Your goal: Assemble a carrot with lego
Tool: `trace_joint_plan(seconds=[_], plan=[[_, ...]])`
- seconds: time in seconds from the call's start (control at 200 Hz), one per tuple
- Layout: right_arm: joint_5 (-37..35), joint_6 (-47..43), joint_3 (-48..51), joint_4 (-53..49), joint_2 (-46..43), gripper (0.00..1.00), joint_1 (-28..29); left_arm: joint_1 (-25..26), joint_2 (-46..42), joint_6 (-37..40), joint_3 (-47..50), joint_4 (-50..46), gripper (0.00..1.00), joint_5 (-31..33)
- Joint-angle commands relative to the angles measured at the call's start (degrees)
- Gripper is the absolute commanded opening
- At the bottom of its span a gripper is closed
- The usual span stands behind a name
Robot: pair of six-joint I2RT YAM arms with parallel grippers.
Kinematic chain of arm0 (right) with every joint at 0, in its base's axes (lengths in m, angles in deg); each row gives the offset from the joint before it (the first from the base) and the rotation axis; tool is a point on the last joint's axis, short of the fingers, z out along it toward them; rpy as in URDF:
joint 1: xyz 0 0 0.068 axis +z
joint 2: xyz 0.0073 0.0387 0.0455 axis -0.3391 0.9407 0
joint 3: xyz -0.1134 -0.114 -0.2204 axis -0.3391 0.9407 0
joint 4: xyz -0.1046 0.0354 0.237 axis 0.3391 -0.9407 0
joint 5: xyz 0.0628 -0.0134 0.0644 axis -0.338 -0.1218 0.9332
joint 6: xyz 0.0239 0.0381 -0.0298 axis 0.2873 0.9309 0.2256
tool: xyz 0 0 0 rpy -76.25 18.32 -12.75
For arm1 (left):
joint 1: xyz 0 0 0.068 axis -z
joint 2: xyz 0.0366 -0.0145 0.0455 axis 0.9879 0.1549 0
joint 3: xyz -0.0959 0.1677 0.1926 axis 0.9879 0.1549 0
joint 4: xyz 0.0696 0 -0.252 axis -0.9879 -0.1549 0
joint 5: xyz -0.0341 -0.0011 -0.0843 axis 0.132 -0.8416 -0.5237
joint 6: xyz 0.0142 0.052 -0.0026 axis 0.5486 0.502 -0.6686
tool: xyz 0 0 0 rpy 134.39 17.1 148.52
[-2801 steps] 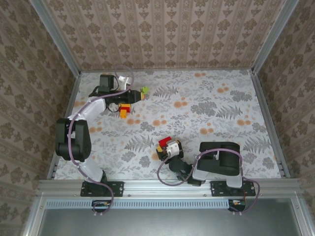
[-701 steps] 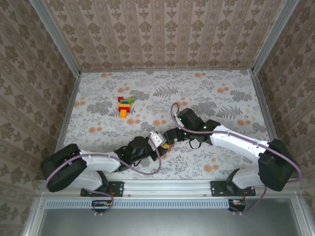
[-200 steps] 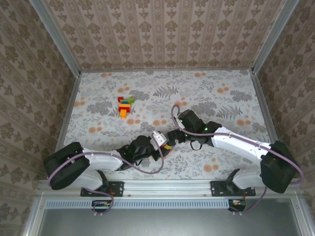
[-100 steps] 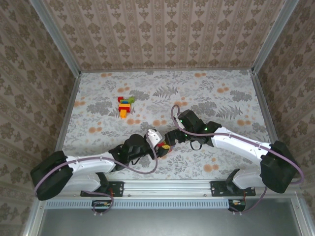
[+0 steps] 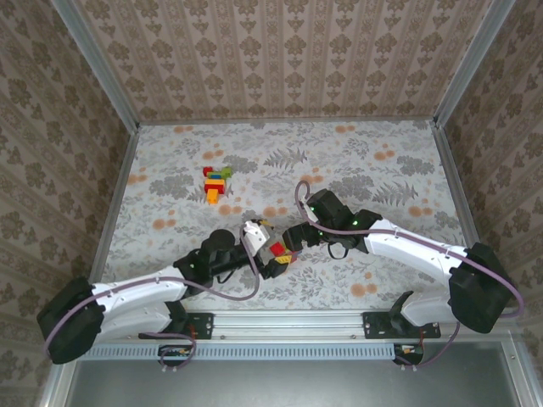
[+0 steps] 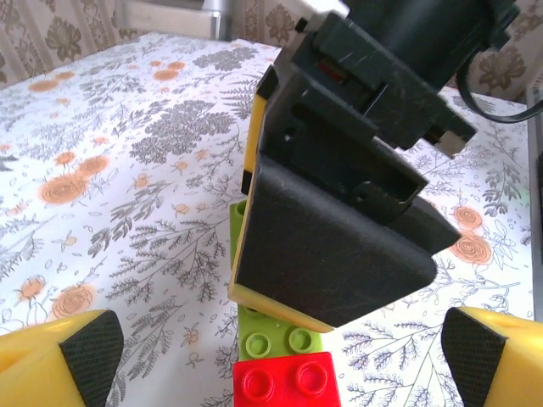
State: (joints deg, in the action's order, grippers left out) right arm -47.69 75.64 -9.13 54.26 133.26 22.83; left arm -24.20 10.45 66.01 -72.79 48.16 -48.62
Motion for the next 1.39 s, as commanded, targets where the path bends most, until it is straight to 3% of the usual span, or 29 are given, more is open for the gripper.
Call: trace_joint_plan(seconds=[0.0, 0.34, 0.71, 1.39], plan=[[-3.4, -0.9, 3.6, -9.0, 2.6, 1.00, 0.3, -0.6, -3.3, 1.2, 1.0, -2.8, 1.00, -2.2], [-3.2, 1.1, 4.9, -8.1, 1.8, 1.00, 0.1, -2.5, -12.3, 1.3, 2.9, -7.7, 1.00, 0.5], [-3.5, 3.0, 7.5, -9.5, -4.2, 1.00, 0.1, -3.7, -9.9, 1.7, 2.2, -7.5, 1.00, 0.8], [-4.6, 3.8, 10.3, -7.8, -1.2, 1.00, 0.1, -4.5, -11.1, 1.4, 2.7, -8.4, 1.00, 1.2]])
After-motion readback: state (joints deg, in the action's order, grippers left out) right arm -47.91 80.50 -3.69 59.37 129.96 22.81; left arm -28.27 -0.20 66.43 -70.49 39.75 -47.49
